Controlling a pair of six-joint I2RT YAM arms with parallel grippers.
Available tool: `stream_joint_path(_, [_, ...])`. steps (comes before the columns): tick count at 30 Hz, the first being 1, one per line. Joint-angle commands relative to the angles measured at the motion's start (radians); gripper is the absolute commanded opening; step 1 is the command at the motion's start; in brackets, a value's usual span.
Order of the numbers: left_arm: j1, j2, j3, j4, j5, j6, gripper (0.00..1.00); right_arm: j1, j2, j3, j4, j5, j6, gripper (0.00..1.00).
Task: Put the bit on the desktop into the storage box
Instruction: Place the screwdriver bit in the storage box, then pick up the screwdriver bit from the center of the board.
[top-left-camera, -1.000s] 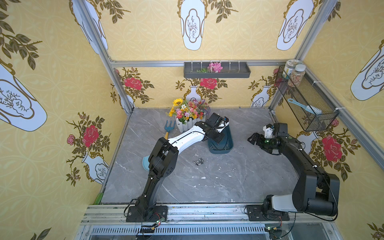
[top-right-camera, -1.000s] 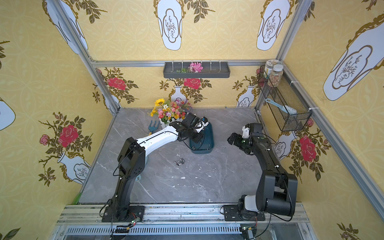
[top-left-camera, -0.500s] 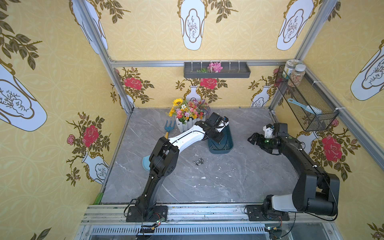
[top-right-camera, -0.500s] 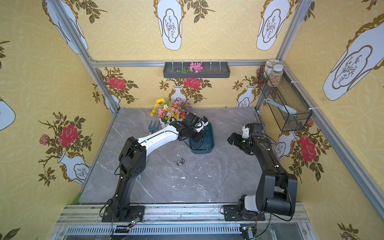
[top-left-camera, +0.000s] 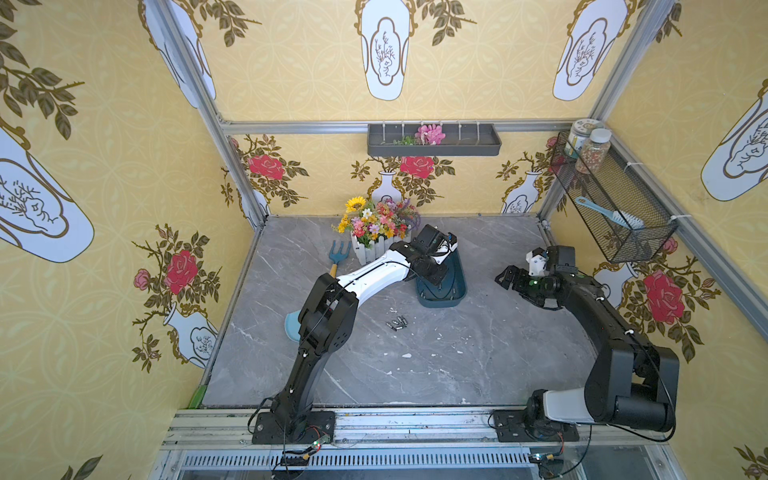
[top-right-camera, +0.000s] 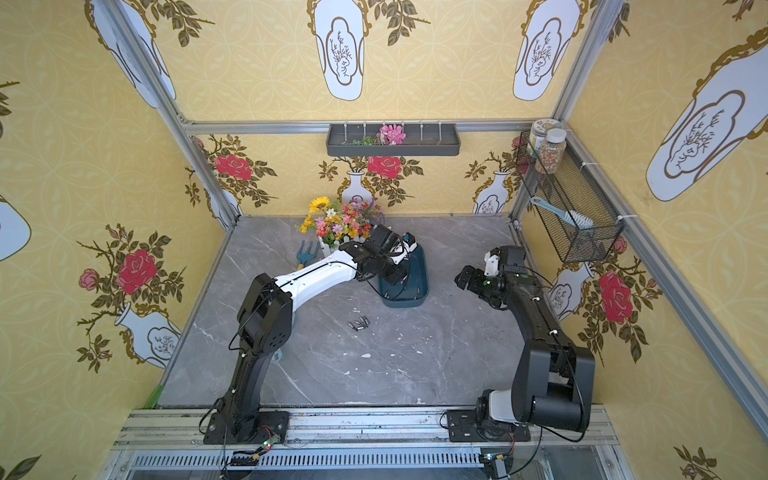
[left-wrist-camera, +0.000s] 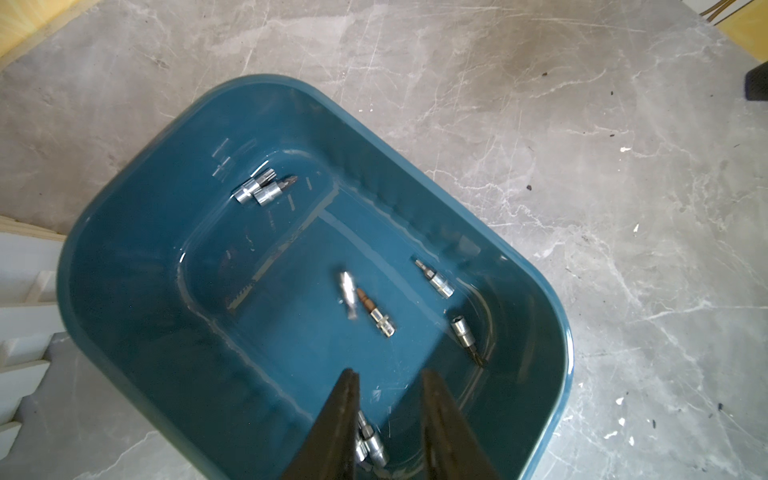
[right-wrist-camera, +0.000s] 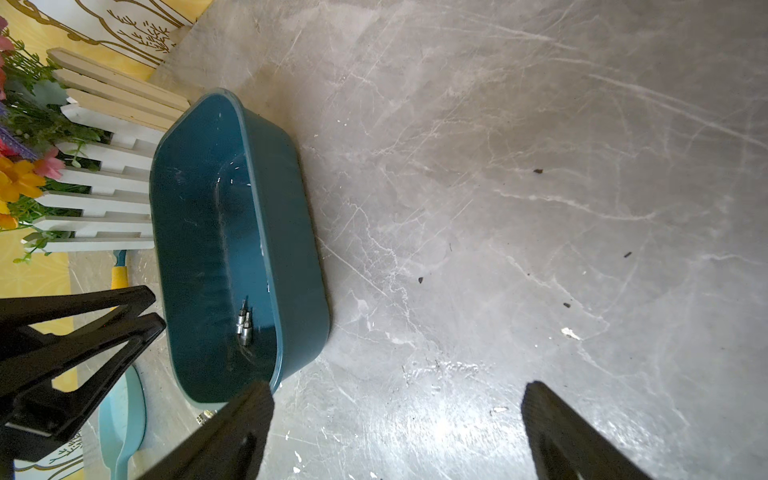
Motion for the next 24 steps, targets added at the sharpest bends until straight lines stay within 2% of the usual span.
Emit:
stream_joint_path(1, [0.002,-0.02,-0.006,0.015,0.008,-0.004,0.39,0.0,0.0,0.003,0.021,-0.003,-0.012,0.97])
stream_joint_path(5, [0.003,-0.071,-0.048,0.034,0.005,-0.014,0.52,0.0,-0.001,0.002,0.024,-0.006,-0.017,0.97])
stream_joint_path(14, [0.021,-0.296,-0.275,0.17,0.015,-0.083,0.7,0.0,-0.005,0.001,0.028,-0.01,-0.018,0.97])
stream_joint_path(24, [0.088,-0.578,-0.604,0.372,0.019,-0.194,0.81,0.001,-0.01,-0.003,0.039,-0.037,-0.023,0.97])
